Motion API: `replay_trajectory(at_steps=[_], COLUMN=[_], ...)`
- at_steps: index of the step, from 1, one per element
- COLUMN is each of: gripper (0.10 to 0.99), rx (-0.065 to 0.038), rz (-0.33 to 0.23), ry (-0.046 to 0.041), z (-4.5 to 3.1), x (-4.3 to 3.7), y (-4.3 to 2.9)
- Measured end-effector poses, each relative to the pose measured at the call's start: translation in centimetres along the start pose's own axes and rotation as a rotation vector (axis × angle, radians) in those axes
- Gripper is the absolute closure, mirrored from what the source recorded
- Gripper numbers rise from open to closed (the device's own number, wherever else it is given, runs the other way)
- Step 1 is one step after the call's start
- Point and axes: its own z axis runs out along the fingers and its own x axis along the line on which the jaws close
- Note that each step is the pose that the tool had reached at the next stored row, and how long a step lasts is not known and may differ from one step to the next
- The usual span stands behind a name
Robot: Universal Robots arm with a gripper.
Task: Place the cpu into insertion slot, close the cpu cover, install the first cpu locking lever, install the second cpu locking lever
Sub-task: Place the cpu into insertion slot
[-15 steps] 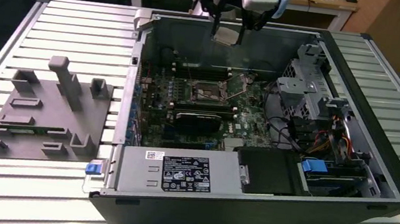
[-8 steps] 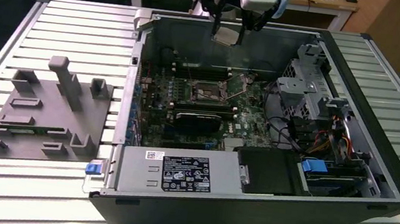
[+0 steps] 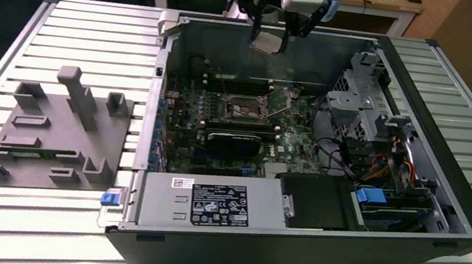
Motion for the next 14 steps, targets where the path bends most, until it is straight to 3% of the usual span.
replay_trajectory(at_steps=[14], gripper=[0.549], rx=[-0.001], rz=[0.056], ry=[-0.005], z=[0.01], x=[0.01], y=[0.0])
